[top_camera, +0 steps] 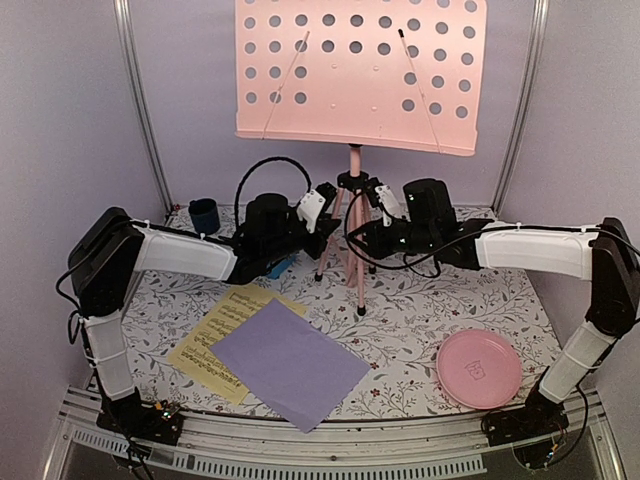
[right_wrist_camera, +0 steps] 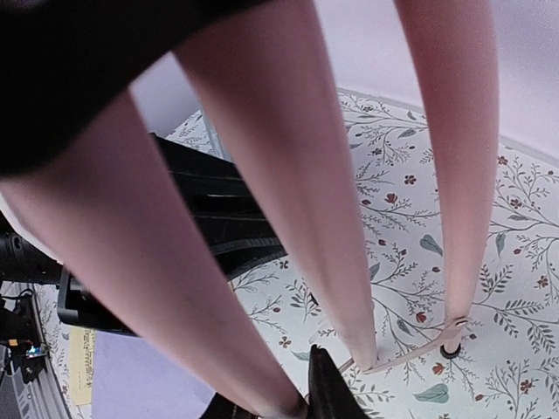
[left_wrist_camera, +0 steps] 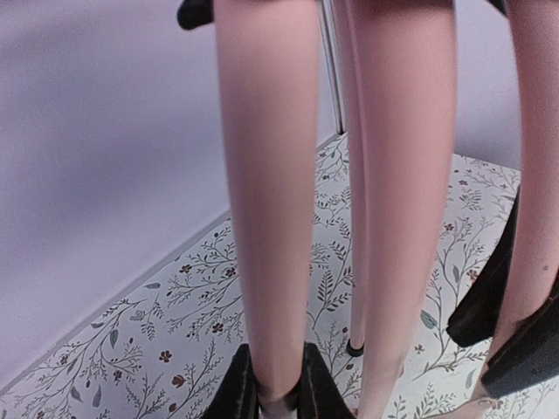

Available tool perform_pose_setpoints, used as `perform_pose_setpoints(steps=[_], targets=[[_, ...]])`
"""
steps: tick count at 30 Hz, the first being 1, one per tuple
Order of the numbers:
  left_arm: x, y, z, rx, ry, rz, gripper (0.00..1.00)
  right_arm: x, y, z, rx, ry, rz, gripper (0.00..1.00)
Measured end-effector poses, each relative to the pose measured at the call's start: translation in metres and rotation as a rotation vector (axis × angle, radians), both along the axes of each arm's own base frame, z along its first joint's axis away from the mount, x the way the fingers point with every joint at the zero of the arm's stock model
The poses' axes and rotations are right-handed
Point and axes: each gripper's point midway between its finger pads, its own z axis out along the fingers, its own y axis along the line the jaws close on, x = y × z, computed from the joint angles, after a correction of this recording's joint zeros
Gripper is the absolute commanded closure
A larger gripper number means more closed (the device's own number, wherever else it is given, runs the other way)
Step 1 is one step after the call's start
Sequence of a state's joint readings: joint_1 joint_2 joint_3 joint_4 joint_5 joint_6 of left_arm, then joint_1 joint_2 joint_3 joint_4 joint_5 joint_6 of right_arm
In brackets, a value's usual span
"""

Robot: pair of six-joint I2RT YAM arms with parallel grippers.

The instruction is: Set up the instrument practice props

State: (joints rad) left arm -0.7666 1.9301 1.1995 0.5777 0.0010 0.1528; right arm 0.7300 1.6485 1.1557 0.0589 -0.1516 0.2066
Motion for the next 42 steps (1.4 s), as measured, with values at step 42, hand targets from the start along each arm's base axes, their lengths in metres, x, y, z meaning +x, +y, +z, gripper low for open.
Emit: perform_pose_setpoints(steps=[42], targets=[[0.006,-0.074,0.002,0.056,-0.128,-0.094,1.00,-0.026,-0.081,0.001,-0.250,-0.097,-0.136,1.00]])
